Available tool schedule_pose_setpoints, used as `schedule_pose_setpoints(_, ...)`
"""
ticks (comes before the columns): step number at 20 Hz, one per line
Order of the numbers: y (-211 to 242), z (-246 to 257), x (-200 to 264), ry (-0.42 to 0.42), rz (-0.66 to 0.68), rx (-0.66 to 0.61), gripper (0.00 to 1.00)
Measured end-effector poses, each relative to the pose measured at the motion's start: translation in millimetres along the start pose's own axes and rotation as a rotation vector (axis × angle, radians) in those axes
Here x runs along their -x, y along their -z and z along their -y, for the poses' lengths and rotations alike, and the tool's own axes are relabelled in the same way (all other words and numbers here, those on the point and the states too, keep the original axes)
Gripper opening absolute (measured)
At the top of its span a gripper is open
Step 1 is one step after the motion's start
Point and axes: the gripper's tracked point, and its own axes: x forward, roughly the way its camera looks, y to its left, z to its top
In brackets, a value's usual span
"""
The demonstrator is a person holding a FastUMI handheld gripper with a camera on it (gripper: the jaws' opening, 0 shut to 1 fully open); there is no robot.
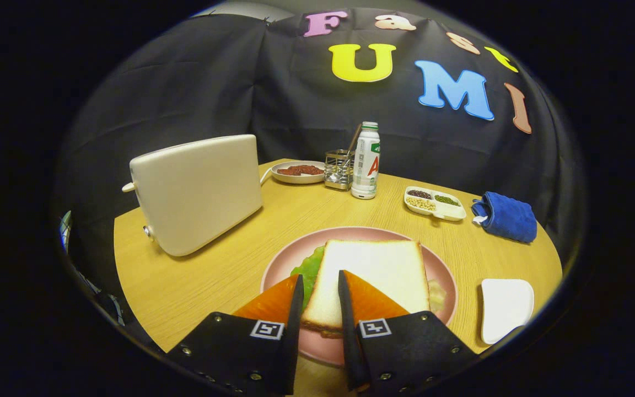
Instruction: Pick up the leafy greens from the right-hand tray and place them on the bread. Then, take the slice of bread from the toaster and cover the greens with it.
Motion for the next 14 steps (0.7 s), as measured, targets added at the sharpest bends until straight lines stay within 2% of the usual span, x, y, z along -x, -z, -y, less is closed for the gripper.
schedule_pose_setpoints(5, -9.9, 2.1, 5.3, -0.028, 0.005, -0.049, 0.38)
schedule_pose_setpoints(8, -22.2, 11.4, 13.3, -0.018, 0.014, -0.039, 0.38)
schedule_pose_setpoints(14, -90.9, 48.0, 51.6, 0.03, 0.13, -0.004, 0.41)
